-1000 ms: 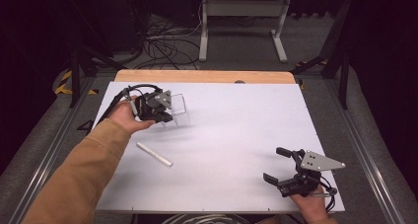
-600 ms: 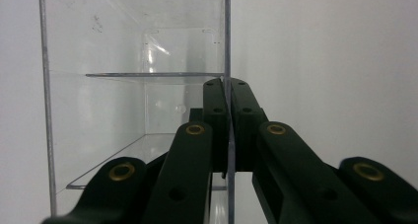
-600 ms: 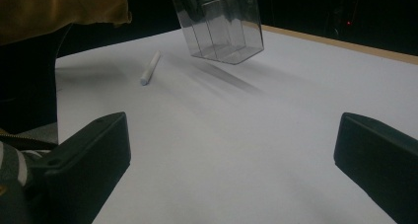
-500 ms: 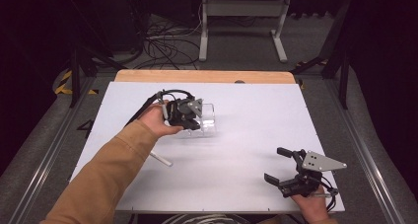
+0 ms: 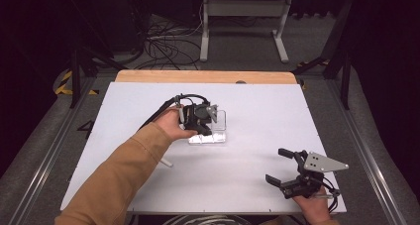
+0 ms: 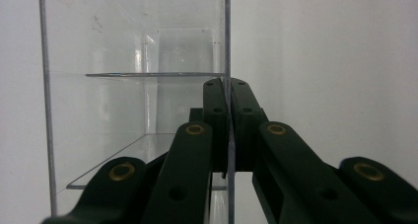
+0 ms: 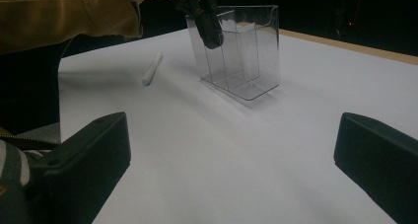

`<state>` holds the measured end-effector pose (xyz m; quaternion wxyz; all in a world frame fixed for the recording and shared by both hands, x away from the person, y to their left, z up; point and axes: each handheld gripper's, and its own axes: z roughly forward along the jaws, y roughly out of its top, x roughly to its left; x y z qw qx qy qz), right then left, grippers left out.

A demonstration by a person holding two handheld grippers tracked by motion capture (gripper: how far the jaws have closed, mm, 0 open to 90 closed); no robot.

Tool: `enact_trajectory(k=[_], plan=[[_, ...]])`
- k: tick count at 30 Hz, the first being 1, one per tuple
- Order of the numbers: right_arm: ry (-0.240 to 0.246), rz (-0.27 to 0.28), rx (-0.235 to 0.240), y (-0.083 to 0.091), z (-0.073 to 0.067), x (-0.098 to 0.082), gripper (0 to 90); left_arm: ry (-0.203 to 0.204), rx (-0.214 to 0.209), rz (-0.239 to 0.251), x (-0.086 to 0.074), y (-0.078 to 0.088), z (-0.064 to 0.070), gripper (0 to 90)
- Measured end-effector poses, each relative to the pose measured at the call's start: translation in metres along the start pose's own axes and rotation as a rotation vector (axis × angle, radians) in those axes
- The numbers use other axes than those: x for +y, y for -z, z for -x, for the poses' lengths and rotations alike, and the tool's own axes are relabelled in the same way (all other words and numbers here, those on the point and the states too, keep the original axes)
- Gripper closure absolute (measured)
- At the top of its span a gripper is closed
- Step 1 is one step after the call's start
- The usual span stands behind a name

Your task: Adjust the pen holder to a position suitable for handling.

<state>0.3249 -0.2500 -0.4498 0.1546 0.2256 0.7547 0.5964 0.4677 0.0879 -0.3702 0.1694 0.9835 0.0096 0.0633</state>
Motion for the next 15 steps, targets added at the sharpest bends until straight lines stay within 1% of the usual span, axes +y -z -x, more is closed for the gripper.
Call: enact_trajectory(k=[5,7,10,12,15], plan=[[-0.002,-0.001,0.001,0.0000,0.0001,-0.0001,1.5,-0.003,-0.007,-0.017,0.0009,-0.0037,-0.0017,88.0],[-0.002,-0.001,0.002,0.0000,0.0000,-0.0001,1.5,0.008,-0.008,-0.020,0.0011,-0.0038,-0.0022,87.9],[-0.001,0.000,0.003,-0.0003,-0.0001,-0.0002,1.5,0.012,-0.004,-0.022,0.0019,-0.0048,-0.0038,87.7],[0.000,0.001,0.004,-0.0004,-0.0002,-0.0002,1.5,0.023,-0.002,-0.016,0.0022,-0.0059,-0.0044,87.5],[-0.002,0.001,0.004,-0.0001,-0.0003,-0.0001,1.5,0.012,-0.010,-0.016,0.0026,-0.0069,-0.0040,87.5]])
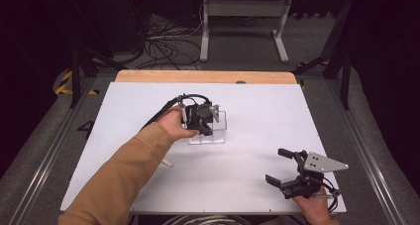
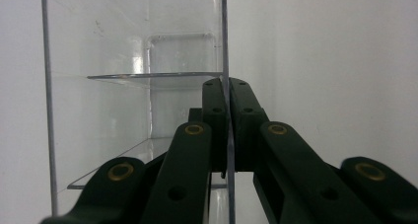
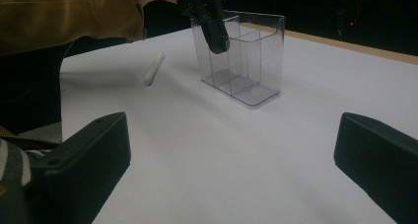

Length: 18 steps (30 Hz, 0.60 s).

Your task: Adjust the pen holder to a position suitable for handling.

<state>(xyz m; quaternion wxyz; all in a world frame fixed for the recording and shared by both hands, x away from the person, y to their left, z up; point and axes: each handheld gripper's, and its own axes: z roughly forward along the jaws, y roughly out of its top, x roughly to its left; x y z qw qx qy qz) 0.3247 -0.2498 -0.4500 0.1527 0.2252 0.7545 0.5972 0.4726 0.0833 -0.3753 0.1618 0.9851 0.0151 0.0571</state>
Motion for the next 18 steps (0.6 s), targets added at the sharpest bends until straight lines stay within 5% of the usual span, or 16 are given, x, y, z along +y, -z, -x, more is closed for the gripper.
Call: enact_trajectory(k=[4,13,18], plan=[[0.002,-0.001,0.001,0.000,0.000,0.000,1.5,-0.028,-0.011,0.002,0.000,-0.001,0.001,87.9],[0.000,-0.001,0.003,0.000,0.000,0.000,1.5,-0.006,-0.006,0.016,-0.001,-0.001,-0.002,85.7],[0.001,0.001,0.004,0.000,0.000,0.000,1.5,0.017,0.011,0.066,-0.005,0.010,-0.001,75.4]])
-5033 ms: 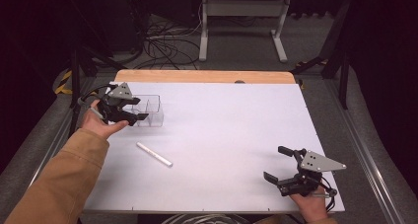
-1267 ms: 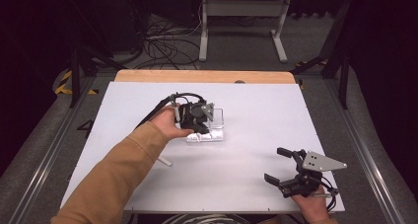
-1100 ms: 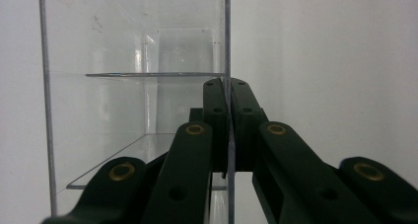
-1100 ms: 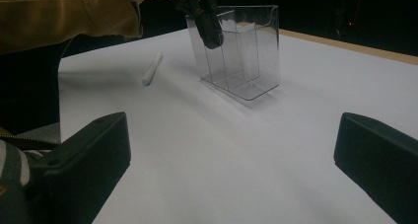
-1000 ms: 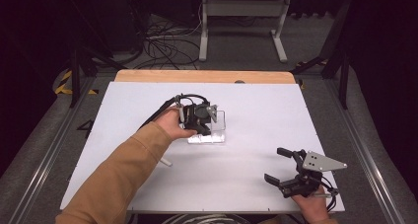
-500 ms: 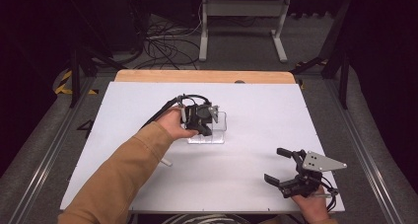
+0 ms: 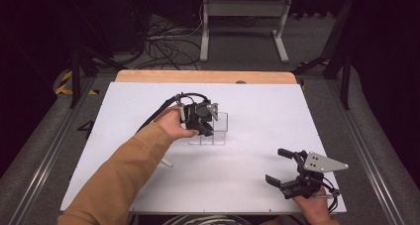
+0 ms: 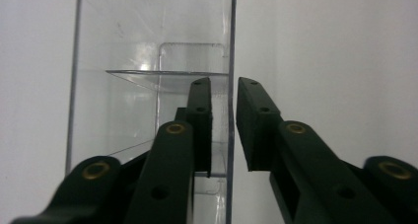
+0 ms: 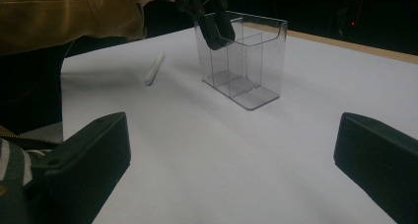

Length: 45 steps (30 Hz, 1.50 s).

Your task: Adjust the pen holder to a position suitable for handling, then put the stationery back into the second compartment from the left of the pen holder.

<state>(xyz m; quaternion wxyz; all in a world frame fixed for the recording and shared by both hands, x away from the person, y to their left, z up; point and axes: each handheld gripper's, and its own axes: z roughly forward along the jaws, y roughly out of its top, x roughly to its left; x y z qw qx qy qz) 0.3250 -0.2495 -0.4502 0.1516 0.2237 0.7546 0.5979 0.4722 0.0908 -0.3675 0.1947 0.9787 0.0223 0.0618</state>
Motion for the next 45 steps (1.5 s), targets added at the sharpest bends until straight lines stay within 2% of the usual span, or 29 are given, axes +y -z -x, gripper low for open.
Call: enact_trajectory(k=[2,5,7,9,11,13,20,24,27,29,32,35,40,45], plan=[[-0.001,0.001,-0.001,0.000,0.000,0.000,1.5,0.014,0.011,0.038,-0.002,0.008,0.002,71.1],[-0.001,0.001,-0.003,0.000,0.000,0.000,1.5,0.044,0.030,0.125,-0.008,0.023,0.006,63.2],[0.000,0.000,-0.006,-0.001,0.000,0.000,1.4,0.068,0.062,0.189,-0.013,0.034,0.011,55.8],[0.004,-0.001,-0.012,-0.001,0.000,0.001,1.1,0.107,0.082,0.245,-0.020,0.044,0.015,46.3],[0.007,0.001,-0.020,-0.001,0.000,0.001,0.9,0.135,0.116,0.278,-0.026,0.051,0.019,29.0],[0.003,0.005,-0.024,-0.001,0.000,0.002,1.0,0.148,0.135,0.306,-0.031,0.057,0.025,23.9],[0.004,-0.002,-0.039,-0.002,0.000,0.004,0.5,0.177,0.162,0.385,-0.044,0.070,0.038,19.6],[-0.010,0.005,-0.045,-0.003,0.001,0.005,0.6,0.194,0.181,0.417,-0.052,0.071,0.045,19.5],[0.000,0.000,-0.053,-0.004,0.001,0.006,0.6,0.206,0.195,0.450,-0.058,0.074,0.051,18.6],[0.004,-0.002,-0.058,-0.005,0.001,0.007,0.6,0.223,0.200,0.475,-0.062,0.076,0.056,17.4],[0.005,-0.008,-0.070,-0.006,0.001,0.009,0.6,0.241,0.235,0.502,-0.068,0.081,0.065,14.7],[-0.003,-0.018,-0.079,-0.006,0.000,0.012,0.6,0.274,0.251,0.551,-0.076,0.084,0.074,12.0],[-0.003,-0.020,-0.102,-0.005,-0.001,0.016,0.2,0.338,0.252,0.618,-0.092,0.085,0.087,6.2],[0.003,-0.017,-0.099,-0.006,-0.001,0.017,0.1,0.367,0.302,0.662,-0.103,0.085,0.099,3.8]])
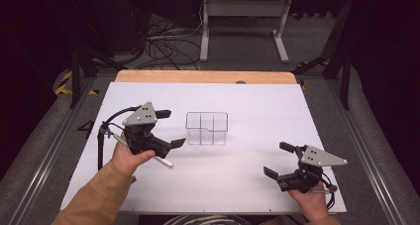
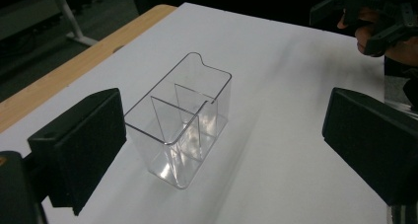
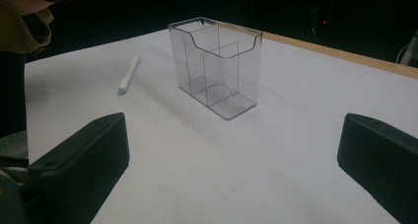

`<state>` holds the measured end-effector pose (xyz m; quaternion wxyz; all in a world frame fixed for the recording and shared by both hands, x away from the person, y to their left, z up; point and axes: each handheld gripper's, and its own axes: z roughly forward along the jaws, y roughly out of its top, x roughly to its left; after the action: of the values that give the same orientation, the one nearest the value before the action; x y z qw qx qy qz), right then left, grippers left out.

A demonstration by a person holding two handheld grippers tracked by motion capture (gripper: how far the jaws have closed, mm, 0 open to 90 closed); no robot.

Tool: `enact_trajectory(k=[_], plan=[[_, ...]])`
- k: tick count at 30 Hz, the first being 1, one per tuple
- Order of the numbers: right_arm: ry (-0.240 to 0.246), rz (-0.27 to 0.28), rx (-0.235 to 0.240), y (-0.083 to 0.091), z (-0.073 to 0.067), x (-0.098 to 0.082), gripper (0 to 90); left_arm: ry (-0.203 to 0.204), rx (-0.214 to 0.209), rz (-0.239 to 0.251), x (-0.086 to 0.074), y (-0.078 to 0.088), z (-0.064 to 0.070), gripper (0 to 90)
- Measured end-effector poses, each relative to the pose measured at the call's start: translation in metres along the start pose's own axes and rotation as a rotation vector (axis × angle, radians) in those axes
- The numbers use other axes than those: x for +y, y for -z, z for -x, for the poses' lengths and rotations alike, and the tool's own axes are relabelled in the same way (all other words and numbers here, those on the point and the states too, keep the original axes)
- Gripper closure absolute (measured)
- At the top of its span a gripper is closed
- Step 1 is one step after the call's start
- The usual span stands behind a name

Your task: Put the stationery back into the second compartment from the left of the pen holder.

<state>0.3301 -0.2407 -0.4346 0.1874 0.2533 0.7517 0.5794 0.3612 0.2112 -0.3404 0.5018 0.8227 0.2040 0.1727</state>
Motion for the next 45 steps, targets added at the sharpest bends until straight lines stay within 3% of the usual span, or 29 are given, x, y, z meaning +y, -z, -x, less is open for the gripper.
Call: enact_trajectory(k=[5,10,12,15,20,27,29,34,40,45], plan=[[-0.007,0.006,-0.009,-0.001,-0.001,0.001,0.1,0.007,0.048,0.022,-0.007,0.005,0.006,3.7],[-0.019,-0.021,-0.114,-0.009,-0.007,0.004,0.5,0.041,0.142,0.087,-0.023,0.015,0.015,4.7],[0.005,-0.046,-0.144,-0.012,-0.013,0.005,0.5,0.056,0.129,0.112,-0.030,0.021,0.017,6.5],[0.049,-0.079,-0.107,-0.015,-0.019,0.007,3.1,0.082,0.116,0.134,-0.044,0.029,0.020,6.5],[0.047,-0.065,-0.111,-0.018,-0.023,0.011,5.9,0.115,0.123,0.147,-0.070,0.042,0.027,7.0],[0.061,-0.049,-0.104,-0.024,-0.028,0.021,11.1,0.142,0.187,0.193,-0.099,0.056,0.040,6.9],[0.054,-0.065,-0.070,-0.028,-0.028,0.025,11.8,0.150,0.192,0.197,-0.104,0.059,0.040,6.9],[0.066,-0.072,-0.065,-0.033,-0.030,0.029,11.6,0.150,0.234,0.161,-0.112,0.062,0.039,6.9],[0.075,-0.078,-0.044,-0.038,-0.032,0.032,14.6,0.165,0.240,0.143,-0.118,0.061,0.038,6.9],[0.084,-0.084,-0.021,-0.043,-0.035,0.038,18.2,0.147,0.254,0.136,-0.120,0.060,0.042,6.9]])
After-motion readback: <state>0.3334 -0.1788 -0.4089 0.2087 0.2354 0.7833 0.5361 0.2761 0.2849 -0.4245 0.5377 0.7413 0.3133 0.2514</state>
